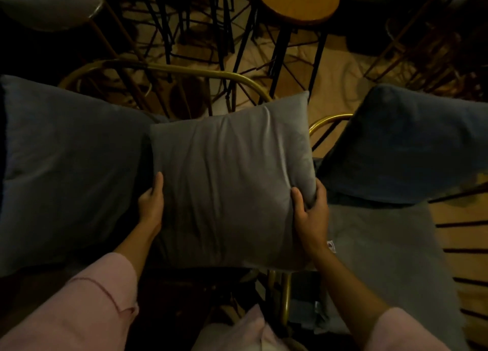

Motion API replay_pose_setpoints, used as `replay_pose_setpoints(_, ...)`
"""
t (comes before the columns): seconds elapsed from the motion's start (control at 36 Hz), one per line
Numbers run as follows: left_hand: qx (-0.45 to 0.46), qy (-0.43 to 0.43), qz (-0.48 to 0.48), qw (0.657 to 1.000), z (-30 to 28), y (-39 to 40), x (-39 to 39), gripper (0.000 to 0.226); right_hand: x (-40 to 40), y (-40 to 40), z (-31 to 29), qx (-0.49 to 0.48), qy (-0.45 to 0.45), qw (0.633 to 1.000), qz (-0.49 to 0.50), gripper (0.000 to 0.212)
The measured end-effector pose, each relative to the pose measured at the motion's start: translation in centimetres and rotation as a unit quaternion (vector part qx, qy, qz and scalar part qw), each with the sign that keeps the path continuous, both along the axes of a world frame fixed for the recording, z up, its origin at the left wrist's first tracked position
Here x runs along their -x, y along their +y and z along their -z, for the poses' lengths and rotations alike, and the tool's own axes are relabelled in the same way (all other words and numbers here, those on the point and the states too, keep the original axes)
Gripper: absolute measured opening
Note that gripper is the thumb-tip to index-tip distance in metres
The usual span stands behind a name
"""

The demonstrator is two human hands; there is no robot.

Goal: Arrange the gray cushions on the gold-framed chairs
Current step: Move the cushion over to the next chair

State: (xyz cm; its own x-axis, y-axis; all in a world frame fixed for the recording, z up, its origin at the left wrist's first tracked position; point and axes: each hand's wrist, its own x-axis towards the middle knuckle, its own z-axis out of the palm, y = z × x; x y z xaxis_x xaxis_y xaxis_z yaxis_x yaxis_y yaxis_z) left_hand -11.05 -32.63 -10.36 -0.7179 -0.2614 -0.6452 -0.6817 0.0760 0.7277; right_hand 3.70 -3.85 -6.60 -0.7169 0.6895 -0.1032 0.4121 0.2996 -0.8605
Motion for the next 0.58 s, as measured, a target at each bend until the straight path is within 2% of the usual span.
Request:
replay_pose_setpoints(0.06, -0.053, -0.012, 0.049, 0.997, -1.5, 0.6, -1.0, 0.084, -2.3, 1.4, -0.8, -0.002, 0.036, 0.999, 0.012, 0.055)
replay_pose_setpoints(0.22, -0.155, -0.006, 0.149, 0.977, -4.7, 5.5, -5.8, 0.08, -11.4, 7.5, -3.8, -0.058, 0.111, 0.991, 0.055, 0.047)
replay_pose_setpoints(0.31, -0.155, 0.02, 0.142, 0.977, -5.4, 9.2, -9.3, 0.076, -16.7, 11.1, -5.2, -0.074, 0.134, 0.986, 0.069, 0.048)
replay_pose_setpoints(0.39, -0.123, 0.044, 0.174, 0.976, -4.6, 12.5, -11.9, 0.103, -21.7, 15.0, -6.2, -0.093, 0.144, 0.982, 0.084, 0.059)
replay_pose_setpoints(0.47, -0.134, 0.044, 0.221, 0.965, -3.1, 17.1, -14.0, 0.112, -26.0, 18.9, -6.9, -0.096, 0.136, 0.979, 0.119, 0.072)
replay_pose_setpoints(0.53, -0.128, 0.043, 0.251, 0.959, -5.6, 21.7, -16.4, 0.111, -28.3, 21.3, -7.1, -0.097, 0.118, 0.979, 0.134, 0.076)
replay_pose_setpoints(0.58, -0.127, 0.034, 0.275, 0.952, -6.5, 25.5, -18.4, 0.101, -30.3, 23.7, -7.0, -0.091, 0.092, 0.98, 0.15, 0.077)
